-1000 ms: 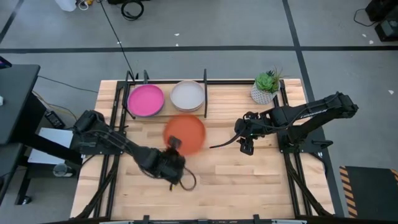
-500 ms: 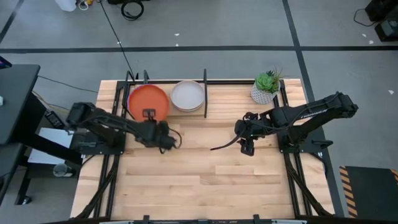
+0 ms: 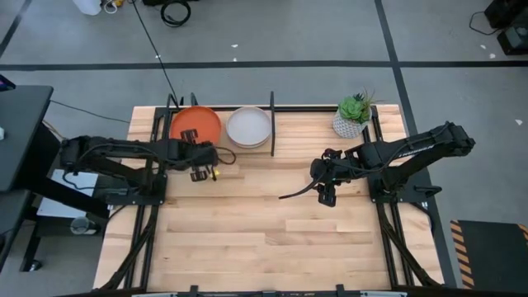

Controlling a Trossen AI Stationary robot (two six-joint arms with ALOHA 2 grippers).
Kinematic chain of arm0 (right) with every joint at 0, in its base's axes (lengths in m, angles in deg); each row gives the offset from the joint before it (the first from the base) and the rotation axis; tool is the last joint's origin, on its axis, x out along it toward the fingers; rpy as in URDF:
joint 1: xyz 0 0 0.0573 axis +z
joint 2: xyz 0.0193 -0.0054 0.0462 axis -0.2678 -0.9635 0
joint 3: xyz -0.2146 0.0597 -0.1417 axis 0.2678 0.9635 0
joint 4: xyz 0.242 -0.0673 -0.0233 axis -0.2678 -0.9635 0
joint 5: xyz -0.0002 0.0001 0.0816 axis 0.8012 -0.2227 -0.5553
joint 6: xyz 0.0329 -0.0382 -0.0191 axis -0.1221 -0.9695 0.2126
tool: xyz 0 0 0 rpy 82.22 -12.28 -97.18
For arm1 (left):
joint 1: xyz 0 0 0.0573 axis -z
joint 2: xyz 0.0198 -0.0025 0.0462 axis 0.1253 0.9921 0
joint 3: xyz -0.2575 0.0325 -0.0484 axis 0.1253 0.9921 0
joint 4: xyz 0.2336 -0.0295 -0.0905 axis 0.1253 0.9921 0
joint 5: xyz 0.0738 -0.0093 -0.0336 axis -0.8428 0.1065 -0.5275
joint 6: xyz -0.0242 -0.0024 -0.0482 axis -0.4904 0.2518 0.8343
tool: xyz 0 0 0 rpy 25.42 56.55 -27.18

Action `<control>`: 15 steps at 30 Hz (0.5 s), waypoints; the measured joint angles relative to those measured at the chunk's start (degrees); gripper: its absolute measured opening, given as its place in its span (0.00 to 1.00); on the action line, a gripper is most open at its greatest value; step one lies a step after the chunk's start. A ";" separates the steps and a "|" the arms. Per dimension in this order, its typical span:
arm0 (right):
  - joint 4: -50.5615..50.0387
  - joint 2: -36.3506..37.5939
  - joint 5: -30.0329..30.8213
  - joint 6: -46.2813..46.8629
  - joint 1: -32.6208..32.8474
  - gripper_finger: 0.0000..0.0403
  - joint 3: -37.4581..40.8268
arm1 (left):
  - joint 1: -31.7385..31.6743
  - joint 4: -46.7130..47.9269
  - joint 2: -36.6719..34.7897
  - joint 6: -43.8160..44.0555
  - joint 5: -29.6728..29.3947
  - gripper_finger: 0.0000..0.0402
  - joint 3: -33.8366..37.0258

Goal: Place and stack plates onto a shelf
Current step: Stack the orange plate on top of the pink plate on the shelf

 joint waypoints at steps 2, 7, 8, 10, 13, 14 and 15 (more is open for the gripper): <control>0.01 0.00 0.00 -0.13 0.00 0.55 0.00 | -2.21 -2.08 0.17 -1.03 1.41 0.04 0.78; -0.25 0.00 -0.02 -0.02 0.00 0.55 0.00 | -5.52 -2.29 -0.16 -0.63 1.66 0.15 0.75; -0.27 0.00 -0.02 -0.01 0.00 0.55 0.00 | -5.79 -2.26 -0.18 -0.61 1.65 0.19 0.75; -0.26 0.00 -0.02 0.04 0.00 0.55 0.00 | -5.92 -2.20 -0.18 -0.71 1.66 0.26 0.75; -0.27 0.00 0.02 0.27 0.00 0.55 0.00 | -4.64 -1.57 -0.18 -0.81 1.32 0.35 0.45; -0.29 0.00 0.25 -0.02 0.06 0.55 0.00 | -3.88 -1.63 -0.50 -0.64 1.32 0.36 0.07; -0.38 0.00 0.88 -0.51 0.27 0.55 0.00 | -3.02 -2.24 -1.37 -0.59 1.25 0.37 -0.19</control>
